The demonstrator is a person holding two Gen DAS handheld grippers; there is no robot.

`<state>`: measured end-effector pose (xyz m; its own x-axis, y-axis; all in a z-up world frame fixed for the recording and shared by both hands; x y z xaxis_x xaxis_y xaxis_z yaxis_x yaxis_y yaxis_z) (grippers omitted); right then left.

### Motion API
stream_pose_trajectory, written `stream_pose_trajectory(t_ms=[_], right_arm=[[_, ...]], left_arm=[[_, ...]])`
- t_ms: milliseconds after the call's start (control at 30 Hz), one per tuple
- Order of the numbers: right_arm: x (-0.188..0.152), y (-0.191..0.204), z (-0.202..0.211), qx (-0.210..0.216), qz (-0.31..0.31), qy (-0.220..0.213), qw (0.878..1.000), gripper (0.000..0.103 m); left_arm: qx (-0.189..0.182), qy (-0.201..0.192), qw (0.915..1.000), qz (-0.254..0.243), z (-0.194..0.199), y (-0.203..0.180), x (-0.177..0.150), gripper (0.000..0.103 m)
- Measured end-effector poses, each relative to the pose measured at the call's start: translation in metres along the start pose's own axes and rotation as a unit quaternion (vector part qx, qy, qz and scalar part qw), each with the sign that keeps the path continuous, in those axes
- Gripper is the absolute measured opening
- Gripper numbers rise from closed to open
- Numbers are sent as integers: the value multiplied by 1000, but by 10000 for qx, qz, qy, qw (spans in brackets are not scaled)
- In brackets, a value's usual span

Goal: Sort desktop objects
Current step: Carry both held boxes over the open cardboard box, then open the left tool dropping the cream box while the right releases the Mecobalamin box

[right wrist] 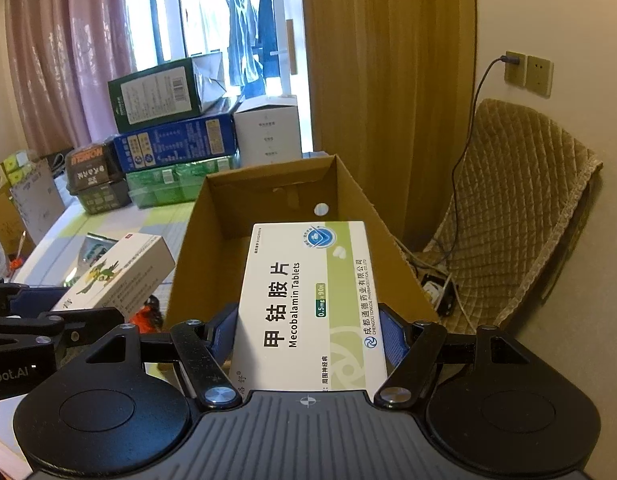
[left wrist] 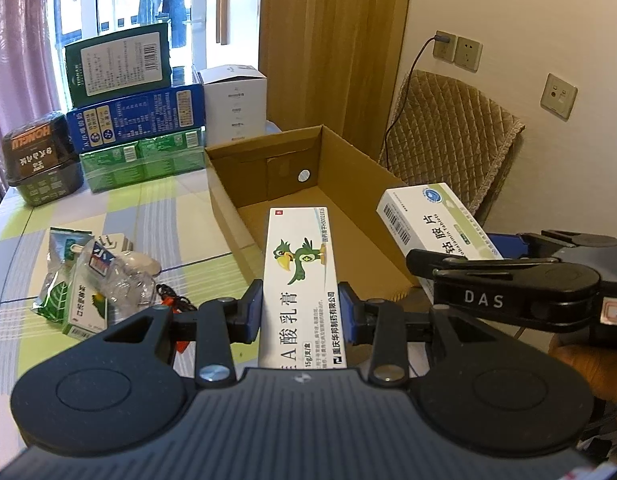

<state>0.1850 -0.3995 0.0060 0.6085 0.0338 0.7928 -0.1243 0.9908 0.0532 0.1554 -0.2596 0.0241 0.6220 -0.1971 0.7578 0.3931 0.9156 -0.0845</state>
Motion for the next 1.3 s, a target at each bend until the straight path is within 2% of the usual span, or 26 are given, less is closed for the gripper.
stream_pose_trajectory(t_ms=[600,1300], right_arm=[[11,-19,-34,11,21,175,9998,68],[14,-20,-52,10,112,285,9995,68]], left_arm=[[-75,89,9999,122,-42,-10,13,33],[-165,108,9995,233,-62,-12,24,33]])
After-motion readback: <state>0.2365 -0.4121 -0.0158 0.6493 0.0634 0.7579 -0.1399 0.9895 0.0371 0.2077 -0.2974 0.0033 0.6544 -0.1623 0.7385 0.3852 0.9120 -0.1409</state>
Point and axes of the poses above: each gripper's, at about its wrist camera, not at the fingertips, and z roughly against the way its jaws point, y to its left, x to its top, the point moved 9 cm from there along -z, roughly the way its jaws point, and after that the axes turned 2 degrees about -x, right-handed, at the moved point
